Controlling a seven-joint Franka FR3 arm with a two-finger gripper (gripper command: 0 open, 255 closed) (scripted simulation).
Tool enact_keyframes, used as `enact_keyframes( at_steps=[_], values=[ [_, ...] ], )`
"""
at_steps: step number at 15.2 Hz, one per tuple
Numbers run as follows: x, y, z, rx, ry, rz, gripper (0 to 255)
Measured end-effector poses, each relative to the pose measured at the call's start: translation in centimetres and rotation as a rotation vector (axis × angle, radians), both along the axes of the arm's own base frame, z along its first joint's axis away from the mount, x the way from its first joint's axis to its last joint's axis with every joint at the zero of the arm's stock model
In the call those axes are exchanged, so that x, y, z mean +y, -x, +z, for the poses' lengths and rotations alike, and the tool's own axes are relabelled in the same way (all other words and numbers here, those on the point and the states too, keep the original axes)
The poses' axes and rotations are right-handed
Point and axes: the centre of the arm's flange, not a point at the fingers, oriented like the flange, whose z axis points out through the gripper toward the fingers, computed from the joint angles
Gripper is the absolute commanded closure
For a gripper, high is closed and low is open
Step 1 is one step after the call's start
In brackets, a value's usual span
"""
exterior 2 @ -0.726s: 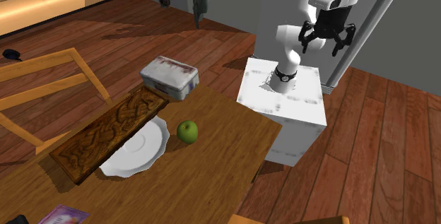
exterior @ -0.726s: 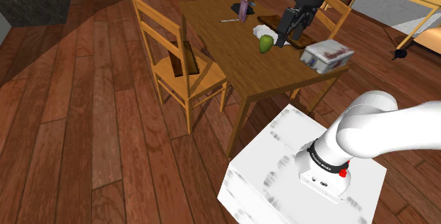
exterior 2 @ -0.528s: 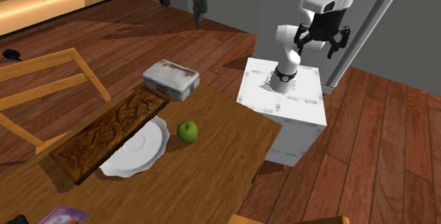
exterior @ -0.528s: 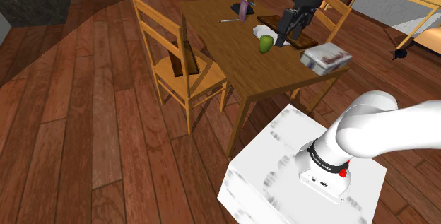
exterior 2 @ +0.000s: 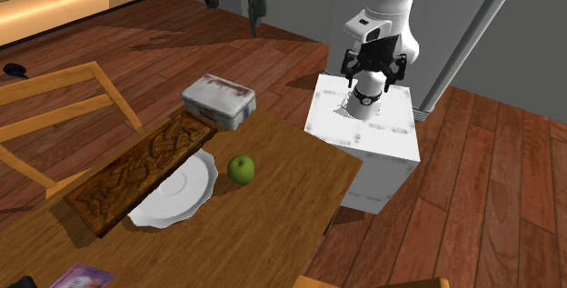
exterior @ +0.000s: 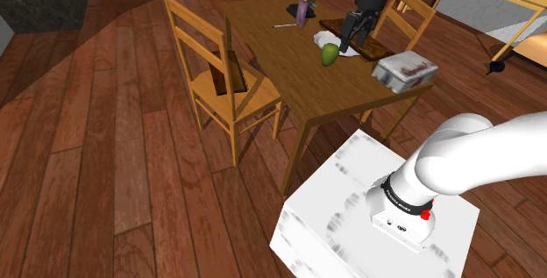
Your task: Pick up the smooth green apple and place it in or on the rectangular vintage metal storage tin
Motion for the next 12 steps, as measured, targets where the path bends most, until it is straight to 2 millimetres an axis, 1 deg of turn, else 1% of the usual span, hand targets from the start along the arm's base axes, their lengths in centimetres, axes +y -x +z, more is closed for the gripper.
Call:
enact_keyframes(
  at_steps=[1,4,6,8,10,12],
  values=[
    [-1.0,-0.9,-0.8,0.004,-0.001,0.001,0],
    [-4.3,-2.8,-2.2,0.016,-0.002,0.003,0],
    [-5.8,-4.3,-3.3,0.024,-0.003,0.005,0],
    [-8.0,-5.7,-4.3,0.031,-0.004,0.006,0],
    [-10.5,-6.8,-5.3,0.040,-0.005,0.007,0],
    [-12.3,-7.9,-6.3,0.048,-0.007,0.009,0]
  ],
)
